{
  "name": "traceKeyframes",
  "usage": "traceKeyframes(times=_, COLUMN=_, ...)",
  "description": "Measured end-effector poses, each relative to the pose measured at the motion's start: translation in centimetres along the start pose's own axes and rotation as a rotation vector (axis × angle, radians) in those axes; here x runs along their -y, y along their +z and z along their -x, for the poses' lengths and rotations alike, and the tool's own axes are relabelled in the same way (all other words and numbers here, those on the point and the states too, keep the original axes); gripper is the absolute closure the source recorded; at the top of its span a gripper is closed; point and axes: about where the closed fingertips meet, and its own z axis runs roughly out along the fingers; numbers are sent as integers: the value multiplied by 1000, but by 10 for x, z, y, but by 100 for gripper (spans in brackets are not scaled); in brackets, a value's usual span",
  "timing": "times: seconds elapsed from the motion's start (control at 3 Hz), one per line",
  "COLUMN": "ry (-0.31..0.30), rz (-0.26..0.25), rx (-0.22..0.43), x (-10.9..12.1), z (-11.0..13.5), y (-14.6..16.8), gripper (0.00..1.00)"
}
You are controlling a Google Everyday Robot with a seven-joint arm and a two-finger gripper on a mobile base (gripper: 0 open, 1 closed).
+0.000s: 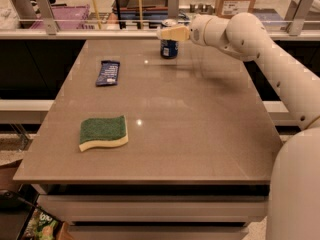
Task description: Pick pepsi can
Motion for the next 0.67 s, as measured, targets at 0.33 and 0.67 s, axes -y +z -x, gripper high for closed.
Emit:
traceKeyframes(times=0.33, ry=13, rz=32, rx=18, x=-9, z=-2, y=12, gripper=0)
traceKeyframes(times=0.67, ry=25, rz=68, rx=35, x=-17, z=-4, y=20, gripper=18)
